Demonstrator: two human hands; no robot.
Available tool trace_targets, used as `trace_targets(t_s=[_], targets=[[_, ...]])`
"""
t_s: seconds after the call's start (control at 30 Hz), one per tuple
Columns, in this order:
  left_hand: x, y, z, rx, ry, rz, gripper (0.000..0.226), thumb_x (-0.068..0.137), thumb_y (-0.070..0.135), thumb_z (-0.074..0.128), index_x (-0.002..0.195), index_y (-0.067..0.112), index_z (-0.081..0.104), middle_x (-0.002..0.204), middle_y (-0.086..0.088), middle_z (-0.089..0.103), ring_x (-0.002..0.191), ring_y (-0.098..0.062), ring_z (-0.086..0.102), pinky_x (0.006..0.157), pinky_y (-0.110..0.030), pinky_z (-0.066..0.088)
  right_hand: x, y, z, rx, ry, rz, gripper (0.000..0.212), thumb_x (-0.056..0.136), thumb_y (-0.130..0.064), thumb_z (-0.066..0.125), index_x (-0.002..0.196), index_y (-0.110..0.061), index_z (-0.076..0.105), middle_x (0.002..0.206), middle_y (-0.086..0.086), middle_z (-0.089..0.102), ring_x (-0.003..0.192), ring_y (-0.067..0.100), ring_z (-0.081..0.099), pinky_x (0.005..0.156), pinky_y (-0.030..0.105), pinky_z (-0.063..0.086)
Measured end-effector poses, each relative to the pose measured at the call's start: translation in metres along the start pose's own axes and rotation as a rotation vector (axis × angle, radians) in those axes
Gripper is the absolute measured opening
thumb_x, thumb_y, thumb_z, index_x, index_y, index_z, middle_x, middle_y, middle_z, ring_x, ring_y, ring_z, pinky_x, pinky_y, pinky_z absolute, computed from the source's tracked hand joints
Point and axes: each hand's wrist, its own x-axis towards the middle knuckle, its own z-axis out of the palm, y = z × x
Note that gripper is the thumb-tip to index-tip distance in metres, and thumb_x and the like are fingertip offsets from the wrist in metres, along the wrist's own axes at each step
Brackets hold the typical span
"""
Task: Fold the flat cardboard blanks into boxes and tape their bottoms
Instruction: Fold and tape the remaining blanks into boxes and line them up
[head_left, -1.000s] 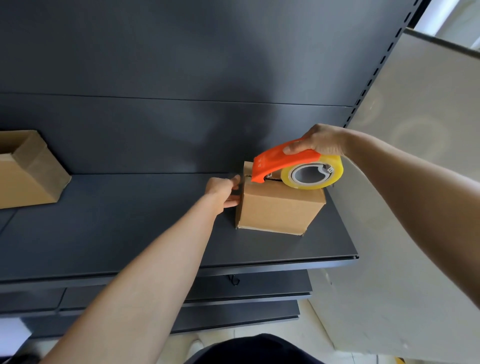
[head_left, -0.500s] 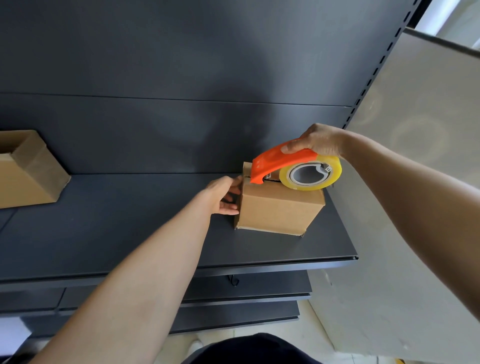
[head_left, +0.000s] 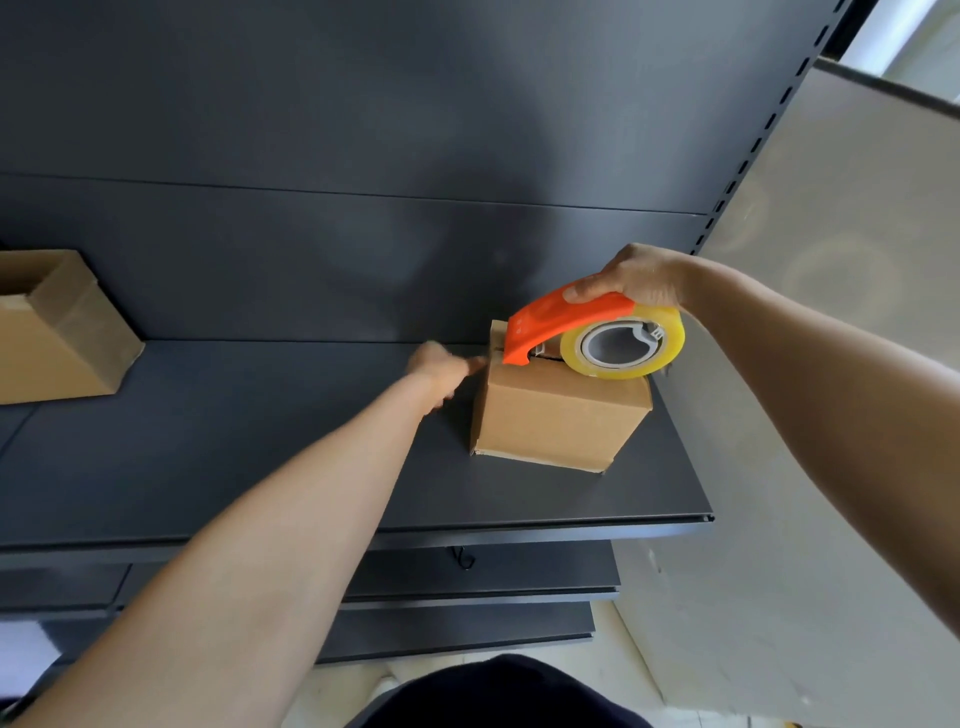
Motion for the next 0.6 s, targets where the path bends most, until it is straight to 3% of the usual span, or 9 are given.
trace_targets(t_s=[0.03, 0.1, 0.17, 0.23, 0.4, 0.53, 0.6], targets=[[0.003, 0.007, 0.001, -0.033, 0.049, 0.127, 0.037, 0.09, 0.033, 0.062, 0.116, 0.007, 0.06, 0.107, -0.008, 0.062, 0.105, -0.025, 0.06, 0.087, -0.035, 0.049, 0.0, 0.0, 0.0, 0.001, 0.0, -0.003, 0.039, 0.077, -0.059, 0.065, 0.078, -0.021, 0.061, 0.082, 0.0, 0.065, 0.075, 0.016, 0.06, 0.076, 0.031, 0.041], [0.0, 0.021, 0.006, -0.183, -0.028, 0.295, 0.029, 0.097, 0.022, 0.051, 0.124, 0.013, 0.059, 0.122, -0.002, 0.061, 0.117, -0.018, 0.054, 0.096, -0.027, 0.041, 0.001, 0.001, -0.001, 0.007, 0.002, -0.003, 0.04, 0.076, -0.06, 0.065, 0.078, -0.02, 0.062, 0.083, 0.001, 0.065, 0.076, 0.016, 0.06, 0.076, 0.031, 0.041], [-0.004, 0.022, 0.013, -0.258, -0.188, 0.346, 0.029, 0.101, 0.022, 0.045, 0.127, 0.018, 0.057, 0.124, 0.0, 0.061, 0.119, -0.016, 0.053, 0.104, -0.03, 0.038, 0.0, 0.004, -0.002, 0.017, 0.002, -0.002, 0.041, 0.076, -0.06, 0.065, 0.078, -0.02, 0.062, 0.082, 0.001, 0.065, 0.075, 0.016, 0.06, 0.075, 0.031, 0.041], [-0.006, 0.017, 0.021, -0.263, -0.238, 0.371, 0.031, 0.101, 0.028, 0.043, 0.128, 0.022, 0.055, 0.125, 0.001, 0.06, 0.119, -0.015, 0.053, 0.105, -0.033, 0.036, -0.001, 0.007, -0.001, 0.027, 0.004, -0.01, 0.041, 0.076, -0.061, 0.065, 0.078, -0.02, 0.061, 0.083, 0.0, 0.065, 0.076, 0.016, 0.06, 0.076, 0.031, 0.042], [-0.009, 0.021, 0.032, -0.357, -0.117, 0.363, 0.029, 0.103, 0.022, 0.038, 0.124, 0.022, 0.058, 0.112, 0.004, 0.062, 0.108, -0.013, 0.057, 0.098, -0.027, 0.04, -0.001, 0.009, -0.003, 0.036, -0.005, -0.009, 0.045, 0.075, -0.064, 0.064, 0.086, -0.02, 0.062, 0.085, -0.001, 0.065, 0.08, 0.018, 0.061, 0.08, 0.034, 0.043], [-0.014, 0.02, 0.039, -0.394, -0.067, 0.375, 0.027, 0.102, 0.027, 0.04, 0.121, 0.021, 0.058, 0.096, 0.008, 0.063, 0.082, -0.004, 0.061, 0.074, -0.012, 0.04, 0.0, 0.01, -0.005, 0.025, -0.027, -0.018, 0.05, 0.074, -0.067, 0.062, 0.092, -0.02, 0.063, 0.094, 0.002, 0.066, 0.088, 0.021, 0.062, 0.082, 0.034, 0.043], [-0.011, 0.021, 0.038, -0.354, -0.053, 0.388, 0.022, 0.101, 0.019, 0.044, 0.116, 0.02, 0.06, 0.097, 0.004, 0.063, 0.082, -0.008, 0.06, 0.071, -0.012, 0.041, -0.003, 0.009, -0.008, 0.02, -0.053, -0.023, 0.053, 0.073, -0.069, 0.061, 0.095, -0.021, 0.063, 0.099, 0.001, 0.066, 0.094, 0.023, 0.06, 0.087, 0.036, 0.042]])
